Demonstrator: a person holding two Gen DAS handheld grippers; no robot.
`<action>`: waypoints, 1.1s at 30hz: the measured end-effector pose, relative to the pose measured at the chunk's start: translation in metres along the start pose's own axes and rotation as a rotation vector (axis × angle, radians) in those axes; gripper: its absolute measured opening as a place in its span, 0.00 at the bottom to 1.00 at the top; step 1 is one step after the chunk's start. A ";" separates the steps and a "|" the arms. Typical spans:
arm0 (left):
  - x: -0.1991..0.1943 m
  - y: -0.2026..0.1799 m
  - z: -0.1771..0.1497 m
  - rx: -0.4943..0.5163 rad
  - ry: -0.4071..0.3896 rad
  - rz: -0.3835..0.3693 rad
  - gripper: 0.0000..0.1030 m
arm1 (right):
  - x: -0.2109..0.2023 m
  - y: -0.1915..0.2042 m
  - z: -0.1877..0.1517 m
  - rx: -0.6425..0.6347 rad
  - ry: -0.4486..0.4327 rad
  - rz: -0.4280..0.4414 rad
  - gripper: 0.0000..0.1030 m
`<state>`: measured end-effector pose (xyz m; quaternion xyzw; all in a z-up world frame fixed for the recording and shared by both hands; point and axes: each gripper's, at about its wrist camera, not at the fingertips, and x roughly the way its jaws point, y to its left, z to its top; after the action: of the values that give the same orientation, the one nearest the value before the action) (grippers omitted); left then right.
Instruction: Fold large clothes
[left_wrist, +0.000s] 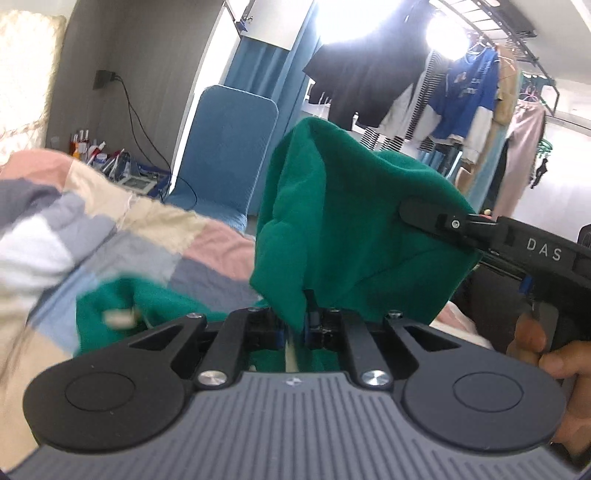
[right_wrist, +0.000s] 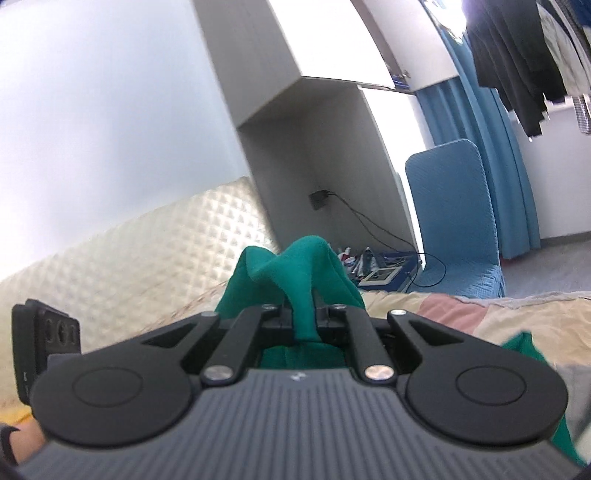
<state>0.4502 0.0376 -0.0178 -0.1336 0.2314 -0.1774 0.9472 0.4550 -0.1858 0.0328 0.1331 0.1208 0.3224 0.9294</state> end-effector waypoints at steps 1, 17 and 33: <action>-0.012 -0.004 -0.013 -0.008 0.000 -0.005 0.10 | -0.013 0.009 -0.008 -0.007 0.004 0.008 0.09; -0.069 0.025 -0.216 -0.109 0.187 0.064 0.10 | -0.062 0.098 -0.180 -0.272 0.428 -0.102 0.10; -0.135 0.063 -0.182 -0.327 0.051 0.050 0.55 | -0.101 0.105 -0.185 -0.255 0.447 -0.049 0.63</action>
<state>0.2669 0.1172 -0.1416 -0.2757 0.2842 -0.1170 0.9108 0.2610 -0.1386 -0.0923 -0.0628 0.2848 0.3336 0.8965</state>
